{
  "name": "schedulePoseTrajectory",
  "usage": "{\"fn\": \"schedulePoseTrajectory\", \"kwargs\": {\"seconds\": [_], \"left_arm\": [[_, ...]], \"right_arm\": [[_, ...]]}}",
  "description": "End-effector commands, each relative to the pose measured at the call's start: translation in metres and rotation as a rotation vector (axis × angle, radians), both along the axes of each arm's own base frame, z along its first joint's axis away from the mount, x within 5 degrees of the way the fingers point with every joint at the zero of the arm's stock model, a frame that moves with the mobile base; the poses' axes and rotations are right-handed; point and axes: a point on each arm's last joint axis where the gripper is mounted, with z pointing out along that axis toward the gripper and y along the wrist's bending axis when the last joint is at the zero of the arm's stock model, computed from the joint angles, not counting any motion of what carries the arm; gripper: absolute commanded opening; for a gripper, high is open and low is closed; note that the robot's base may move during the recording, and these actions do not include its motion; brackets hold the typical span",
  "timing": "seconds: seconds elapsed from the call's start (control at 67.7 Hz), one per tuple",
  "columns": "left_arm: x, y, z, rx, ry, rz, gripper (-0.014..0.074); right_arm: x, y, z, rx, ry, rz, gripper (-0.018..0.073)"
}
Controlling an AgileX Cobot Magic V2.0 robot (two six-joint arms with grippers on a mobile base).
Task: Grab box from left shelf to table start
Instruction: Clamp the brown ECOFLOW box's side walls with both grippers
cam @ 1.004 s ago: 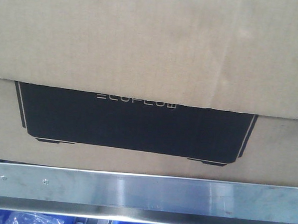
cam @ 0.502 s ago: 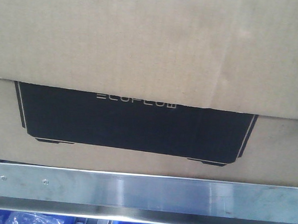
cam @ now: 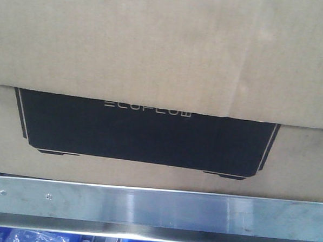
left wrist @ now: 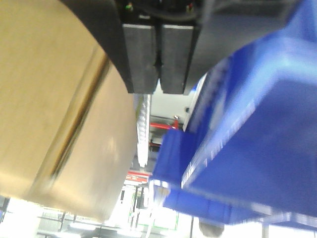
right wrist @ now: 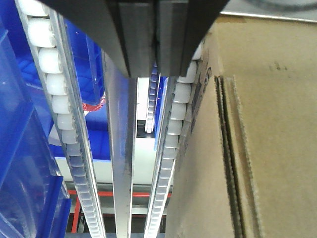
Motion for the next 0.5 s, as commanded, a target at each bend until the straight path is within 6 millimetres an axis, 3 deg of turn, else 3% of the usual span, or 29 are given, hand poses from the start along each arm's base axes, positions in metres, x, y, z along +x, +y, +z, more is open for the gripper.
{"fn": "schedulePoseTrajectory", "kwargs": {"seconds": [0.0, 0.148, 0.487], "left_arm": [[-0.002, 0.0, 0.033, 0.021, -0.096, -0.001, 0.005], [0.001, 0.0, 0.06, 0.022, -0.072, -0.001, 0.0296], [0.003, -0.003, 0.145, 0.031, 0.15, -0.055, 0.0306]], "right_arm": [[0.0, -0.001, 0.008, -0.005, -0.094, -0.011, 0.006], [0.0, -0.001, 0.008, -0.005, -0.094, -0.011, 0.006], [0.0, -0.001, 0.01, -0.005, -0.124, -0.015, 0.006]]}}
